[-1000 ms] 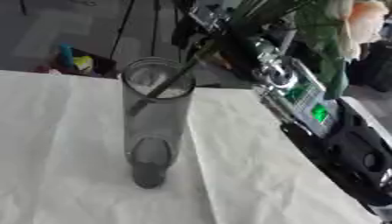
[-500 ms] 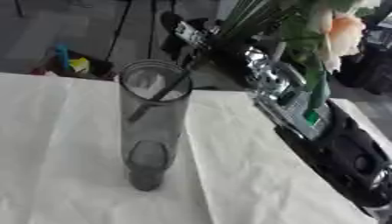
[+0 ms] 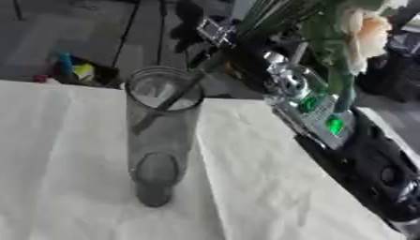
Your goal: Arrange flowers into the vase.
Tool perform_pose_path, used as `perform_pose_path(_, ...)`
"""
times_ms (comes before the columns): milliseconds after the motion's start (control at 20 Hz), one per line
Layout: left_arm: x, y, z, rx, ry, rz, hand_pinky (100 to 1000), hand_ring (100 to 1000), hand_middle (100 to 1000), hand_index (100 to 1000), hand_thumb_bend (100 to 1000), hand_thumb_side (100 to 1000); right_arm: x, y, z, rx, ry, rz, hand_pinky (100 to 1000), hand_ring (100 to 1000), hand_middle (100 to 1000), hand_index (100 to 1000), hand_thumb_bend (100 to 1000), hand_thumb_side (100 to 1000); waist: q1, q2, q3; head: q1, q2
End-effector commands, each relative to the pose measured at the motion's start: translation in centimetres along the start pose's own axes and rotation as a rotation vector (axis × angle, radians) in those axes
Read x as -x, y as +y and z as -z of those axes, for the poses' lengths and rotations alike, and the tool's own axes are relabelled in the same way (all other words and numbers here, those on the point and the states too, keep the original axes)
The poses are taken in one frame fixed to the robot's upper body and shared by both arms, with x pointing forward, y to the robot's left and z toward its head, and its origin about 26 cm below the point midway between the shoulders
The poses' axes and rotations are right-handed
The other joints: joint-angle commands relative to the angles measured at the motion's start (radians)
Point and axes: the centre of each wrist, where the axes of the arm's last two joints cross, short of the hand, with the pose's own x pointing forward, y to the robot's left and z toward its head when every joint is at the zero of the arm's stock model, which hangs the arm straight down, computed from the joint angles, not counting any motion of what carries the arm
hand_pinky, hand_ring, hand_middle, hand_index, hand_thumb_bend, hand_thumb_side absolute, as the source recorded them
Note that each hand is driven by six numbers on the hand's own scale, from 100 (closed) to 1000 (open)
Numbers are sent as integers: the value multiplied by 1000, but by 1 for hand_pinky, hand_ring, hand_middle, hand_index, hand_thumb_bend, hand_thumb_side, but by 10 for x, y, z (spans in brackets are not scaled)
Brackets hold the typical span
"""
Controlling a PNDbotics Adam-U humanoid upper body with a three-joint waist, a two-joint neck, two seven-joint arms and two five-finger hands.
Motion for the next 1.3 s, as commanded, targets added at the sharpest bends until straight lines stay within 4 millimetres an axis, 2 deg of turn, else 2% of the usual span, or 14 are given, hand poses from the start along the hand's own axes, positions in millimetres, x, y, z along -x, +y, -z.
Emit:
perform_pose_path(50, -5, 1, 4, 7, -24, 10, 560, 564, 800, 903, 100, 1000, -7, -13, -2, 14, -16, -76, 666, 860, 649, 806, 432, 955, -7, -1, -2, -6, -17)
perform_pose_path(100, -5, 1, 4, 7, -24, 10, 560, 564, 800, 903, 100, 1000, -6, -13, -2, 9, -13, -85, 666, 860, 649, 806, 432, 955, -7, -1, -2, -7, -18)
perform_pose_path(150, -5, 1, 4, 9, -25, 10, 560, 564, 801, 903, 100, 1000, -5, -13, -2, -7, -2, -97, 685, 883, 683, 827, 443, 910, -7, 0, -2, -7, -19)
perform_pose_path(400, -5, 0, 5, 17, -25, 6, 561, 562, 801, 902, 100, 1000, 2, -18, -2, -106, 62, -182, 712, 907, 728, 841, 460, 813, -9, 2, -1, -10, -26)
perform_pose_path(700, -5, -1, 6, 27, -23, 0, 561, 557, 801, 900, 100, 1000, 9, -25, -4, -154, 101, -249, 732, 917, 749, 848, 469, 810, -18, 3, 3, -15, -42)
perform_pose_path(1050, -5, -4, 7, 36, -21, -10, 561, 556, 802, 899, 100, 1000, 17, -35, -8, -152, 115, -343, 751, 924, 780, 867, 490, 884, -19, 11, 12, -35, -66)
perform_pose_path(1200, -5, -4, 7, 37, -20, -13, 561, 556, 803, 899, 100, 1000, 20, -39, -9, -137, 117, -369, 755, 927, 788, 887, 492, 1000, -17, 14, 15, -39, -75)
perform_pose_path(1300, -5, -5, 7, 39, -20, -15, 561, 556, 803, 899, 100, 1000, 18, -40, -10, -115, 91, -376, 758, 928, 790, 899, 484, 1000, -16, 16, 14, -40, -77)
